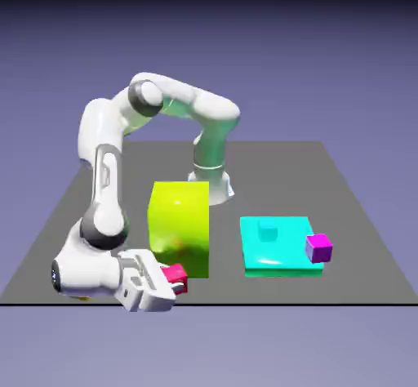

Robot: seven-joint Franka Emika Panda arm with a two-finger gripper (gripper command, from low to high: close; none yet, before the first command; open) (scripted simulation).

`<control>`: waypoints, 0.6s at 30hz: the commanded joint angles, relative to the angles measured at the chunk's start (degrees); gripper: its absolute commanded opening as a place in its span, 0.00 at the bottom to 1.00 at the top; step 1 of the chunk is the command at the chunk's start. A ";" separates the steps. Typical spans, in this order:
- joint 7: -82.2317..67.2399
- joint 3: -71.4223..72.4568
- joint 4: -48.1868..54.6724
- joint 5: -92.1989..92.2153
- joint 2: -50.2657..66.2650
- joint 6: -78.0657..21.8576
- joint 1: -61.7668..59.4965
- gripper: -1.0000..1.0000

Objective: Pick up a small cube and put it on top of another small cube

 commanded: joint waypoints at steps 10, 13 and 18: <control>-1.83 -4.16 -13.22 13.68 14.76 4.52 20.77 0.00; -2.38 -5.41 -17.19 17.76 19.19 5.86 27.00 0.00; -4.32 -5.57 -22.92 21.06 20.63 11.53 31.92 0.00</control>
